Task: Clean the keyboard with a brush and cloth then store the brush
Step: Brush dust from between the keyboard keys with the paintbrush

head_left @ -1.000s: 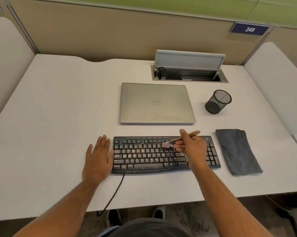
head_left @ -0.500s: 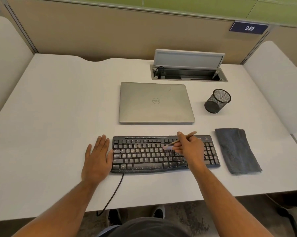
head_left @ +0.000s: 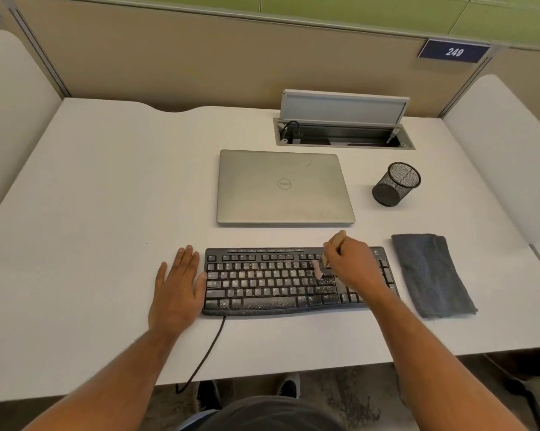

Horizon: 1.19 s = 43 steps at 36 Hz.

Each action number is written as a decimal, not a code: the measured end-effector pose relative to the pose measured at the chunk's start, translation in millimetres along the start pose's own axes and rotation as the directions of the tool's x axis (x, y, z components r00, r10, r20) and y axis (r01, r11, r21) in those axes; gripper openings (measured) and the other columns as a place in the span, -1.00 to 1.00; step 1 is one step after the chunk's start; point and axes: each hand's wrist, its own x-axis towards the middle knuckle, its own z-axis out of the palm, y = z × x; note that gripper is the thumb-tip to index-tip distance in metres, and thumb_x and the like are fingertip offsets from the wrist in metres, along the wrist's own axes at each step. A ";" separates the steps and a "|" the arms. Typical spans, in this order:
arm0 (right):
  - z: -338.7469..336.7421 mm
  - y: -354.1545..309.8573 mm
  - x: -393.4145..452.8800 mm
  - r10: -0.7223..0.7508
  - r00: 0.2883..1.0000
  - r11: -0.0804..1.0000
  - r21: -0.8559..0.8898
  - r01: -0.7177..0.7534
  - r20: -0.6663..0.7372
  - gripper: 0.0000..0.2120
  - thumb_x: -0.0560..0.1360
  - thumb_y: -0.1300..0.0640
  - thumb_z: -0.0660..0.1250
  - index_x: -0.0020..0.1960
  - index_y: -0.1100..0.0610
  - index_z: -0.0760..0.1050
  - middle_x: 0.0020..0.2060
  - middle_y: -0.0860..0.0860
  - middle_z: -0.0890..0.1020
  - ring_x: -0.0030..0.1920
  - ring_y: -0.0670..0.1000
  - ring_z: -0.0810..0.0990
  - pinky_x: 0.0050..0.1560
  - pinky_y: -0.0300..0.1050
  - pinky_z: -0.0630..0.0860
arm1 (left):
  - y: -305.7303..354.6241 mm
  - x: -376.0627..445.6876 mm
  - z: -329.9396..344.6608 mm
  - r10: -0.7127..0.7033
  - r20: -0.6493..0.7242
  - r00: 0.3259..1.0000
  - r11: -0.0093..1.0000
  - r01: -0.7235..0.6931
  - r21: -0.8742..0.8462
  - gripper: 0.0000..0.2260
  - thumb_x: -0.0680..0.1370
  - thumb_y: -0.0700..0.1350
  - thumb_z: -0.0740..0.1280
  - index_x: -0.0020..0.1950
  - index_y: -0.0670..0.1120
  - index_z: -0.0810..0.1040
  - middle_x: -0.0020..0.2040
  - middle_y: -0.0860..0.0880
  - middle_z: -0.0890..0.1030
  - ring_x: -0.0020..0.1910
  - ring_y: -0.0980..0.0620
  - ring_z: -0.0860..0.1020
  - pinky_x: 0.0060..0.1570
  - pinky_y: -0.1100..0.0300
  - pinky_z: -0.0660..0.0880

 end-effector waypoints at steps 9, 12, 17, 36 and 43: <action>2.7 0.8 1.3 0.009 1.000 0.999 0.036 -0.008 -0.015 -0.60 0.71 -0.05 0.19 -0.21 0.14 0.51 -0.34 0.03 0.64 -0.30 0.03 0.61 -0.28 -0.08 0.48 | 0.2 0.0 -0.7 -0.003 0.005 1.000 1.000 0.003 -0.004 -0.36 0.65 0.18 -0.23 0.65 -0.08 0.15 0.66 0.06 0.08 0.64 0.14 -0.02 0.61 -0.04 -0.07; 0.5 -0.4 1.5 0.019 1.000 1.000 0.007 -0.019 0.011 -0.57 0.71 -0.02 0.18 -0.22 0.20 0.55 -0.34 0.08 0.65 -0.30 0.08 0.62 -0.27 -0.04 0.50 | 0.0 0.0 -0.1 -0.005 0.005 1.000 1.000 0.005 0.001 -0.36 0.66 0.18 -0.22 0.65 -0.08 0.15 0.66 0.06 0.08 0.64 0.13 -0.02 0.61 -0.04 -0.07; -0.3 -0.5 0.7 0.011 1.000 0.998 0.070 -0.010 -0.024 -0.62 0.70 -0.03 0.19 -0.21 0.09 0.54 -0.35 -0.04 0.64 -0.30 -0.02 0.62 -0.28 -0.12 0.44 | -0.5 0.5 -0.1 -0.005 0.006 1.000 1.000 0.005 -0.002 -0.36 0.65 0.18 -0.21 0.65 -0.08 0.15 0.65 0.06 0.08 0.64 0.13 -0.01 0.61 -0.03 -0.07; 3.3 -1.4 -7.8 -0.031 0.997 0.993 0.110 0.039 -0.076 -0.76 0.72 -0.03 0.20 -0.02 0.01 0.56 -0.29 -0.16 0.61 -0.23 -0.18 0.58 -0.28 -0.27 0.37 | 0.0 -0.1 -1.8 0.006 0.006 1.000 0.999 -0.006 -0.034 -0.36 0.65 0.20 -0.19 0.65 -0.09 0.13 0.66 0.06 0.07 0.64 0.15 -0.04 0.62 -0.04 -0.07; 1.5 2.6 -2.9 0.022 1.000 0.999 0.039 -0.022 0.001 -0.60 0.70 -0.02 0.19 -0.16 0.20 0.58 -0.33 0.05 0.66 -0.25 0.08 0.67 -0.25 -0.07 0.51 | -0.5 0.4 0.1 0.008 0.002 1.000 1.000 -0.008 -0.005 -0.37 0.66 0.17 -0.21 0.65 -0.10 0.14 0.66 0.05 0.07 0.64 0.13 -0.02 0.61 -0.04 -0.08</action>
